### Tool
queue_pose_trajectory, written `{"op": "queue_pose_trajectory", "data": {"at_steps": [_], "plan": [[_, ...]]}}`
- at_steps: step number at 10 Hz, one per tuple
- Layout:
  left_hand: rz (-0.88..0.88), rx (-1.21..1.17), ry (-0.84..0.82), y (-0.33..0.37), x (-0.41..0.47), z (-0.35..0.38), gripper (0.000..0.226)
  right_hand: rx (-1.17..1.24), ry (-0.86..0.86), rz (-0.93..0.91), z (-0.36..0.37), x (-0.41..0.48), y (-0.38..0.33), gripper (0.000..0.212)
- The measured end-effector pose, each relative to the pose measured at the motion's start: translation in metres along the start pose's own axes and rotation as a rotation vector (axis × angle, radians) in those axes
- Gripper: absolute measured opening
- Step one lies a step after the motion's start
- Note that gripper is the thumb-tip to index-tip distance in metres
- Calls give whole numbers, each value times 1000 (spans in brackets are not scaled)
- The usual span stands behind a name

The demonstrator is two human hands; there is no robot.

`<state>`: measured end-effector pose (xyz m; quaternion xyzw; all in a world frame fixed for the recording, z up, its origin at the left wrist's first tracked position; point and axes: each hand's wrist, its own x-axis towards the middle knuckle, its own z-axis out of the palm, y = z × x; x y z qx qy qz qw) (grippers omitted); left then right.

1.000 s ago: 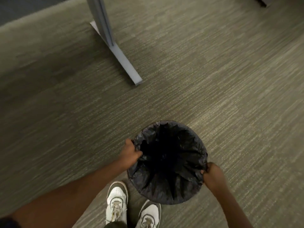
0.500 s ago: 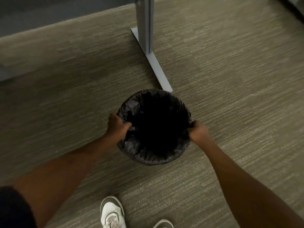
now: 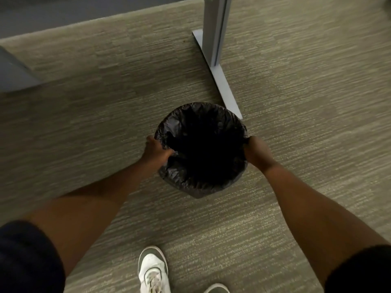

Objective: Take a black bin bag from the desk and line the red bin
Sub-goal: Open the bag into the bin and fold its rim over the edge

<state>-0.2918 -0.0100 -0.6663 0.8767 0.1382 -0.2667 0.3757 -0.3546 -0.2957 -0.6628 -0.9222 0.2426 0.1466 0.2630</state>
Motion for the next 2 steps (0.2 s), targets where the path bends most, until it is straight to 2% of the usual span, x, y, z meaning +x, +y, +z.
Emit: {"op": "queue_pose_trajectory", "data": {"at_steps": [1, 2], "plan": [[184, 387, 13, -9, -23, -8, 90, -50, -22, 30, -2, -10, -11, 57], [373, 771, 234, -23, -67, -10, 84, -341, 36, -71, 1, -51, -16, 101]]}}
